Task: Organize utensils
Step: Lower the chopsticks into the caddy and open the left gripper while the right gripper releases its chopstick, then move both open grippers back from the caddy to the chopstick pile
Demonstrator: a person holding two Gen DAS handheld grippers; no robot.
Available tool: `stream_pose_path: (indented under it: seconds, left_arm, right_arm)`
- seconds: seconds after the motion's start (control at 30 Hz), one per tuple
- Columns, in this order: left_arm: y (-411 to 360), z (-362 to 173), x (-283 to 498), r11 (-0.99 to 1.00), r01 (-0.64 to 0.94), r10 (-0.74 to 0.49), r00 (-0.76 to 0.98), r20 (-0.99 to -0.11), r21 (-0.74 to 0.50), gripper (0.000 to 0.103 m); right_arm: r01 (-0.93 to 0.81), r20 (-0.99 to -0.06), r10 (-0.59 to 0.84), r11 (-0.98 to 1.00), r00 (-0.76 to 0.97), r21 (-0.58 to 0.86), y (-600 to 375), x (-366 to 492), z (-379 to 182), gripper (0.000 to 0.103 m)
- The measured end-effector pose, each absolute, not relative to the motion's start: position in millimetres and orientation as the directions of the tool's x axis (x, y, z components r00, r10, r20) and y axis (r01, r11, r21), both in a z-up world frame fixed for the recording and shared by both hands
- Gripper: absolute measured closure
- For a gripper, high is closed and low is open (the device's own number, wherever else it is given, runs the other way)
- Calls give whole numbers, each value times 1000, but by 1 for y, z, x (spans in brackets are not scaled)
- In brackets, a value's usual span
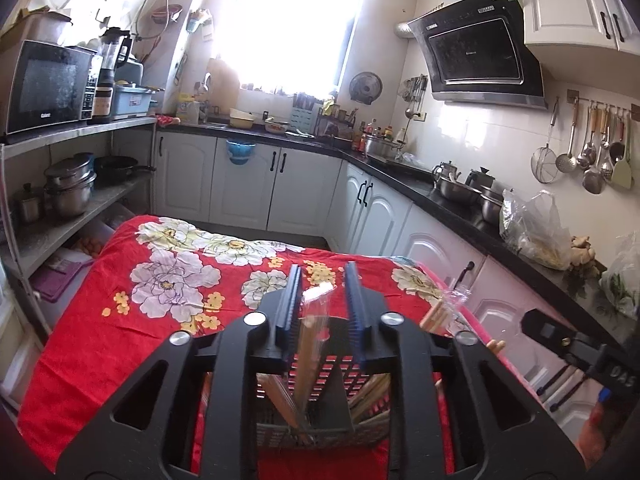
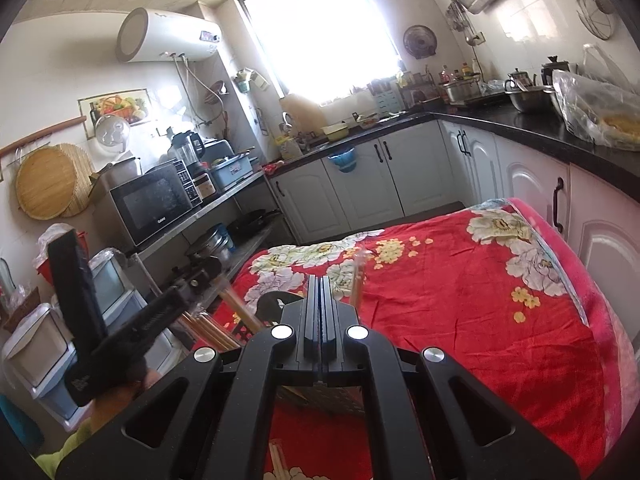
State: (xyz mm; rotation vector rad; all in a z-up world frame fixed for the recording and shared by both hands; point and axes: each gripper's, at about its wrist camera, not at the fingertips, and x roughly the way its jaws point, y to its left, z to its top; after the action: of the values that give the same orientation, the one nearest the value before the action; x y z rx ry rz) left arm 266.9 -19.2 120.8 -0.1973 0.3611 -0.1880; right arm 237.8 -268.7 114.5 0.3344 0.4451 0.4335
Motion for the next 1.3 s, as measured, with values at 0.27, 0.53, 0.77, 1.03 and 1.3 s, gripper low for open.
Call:
stream_pose_path:
  seconds: [0.27, 0.53, 0.77, 1.03, 1.3]
  left_arm:
    - [-20, 123, 254, 958, 166, -239, 911, -335, -232, 71]
    - [-15, 128, 244, 952, 171, -250, 912, -324, -253, 58]
    - [-11, 133, 230, 946, 181, -265, 911, -318, -269, 47]
    - [-3, 131, 214, 925, 194, -302, 897, -322, -327, 35]
    - [3, 128, 194, 917, 208, -320, 893, -318, -339, 20]
  right_arm:
    - [-313, -358, 464, 859, 810, 405, -271, 237, 106, 102]
    - [-291, -375, 446, 868, 813, 402, -275, 234, 101, 81]
    - [-278, -382, 425, 881, 821, 384, -278, 227, 98, 68]
    - [-279, -386, 422, 884, 820, 374, -280, 217, 95, 63]
    - [-288, -379, 419, 889, 825, 355, -277, 202, 97, 49]
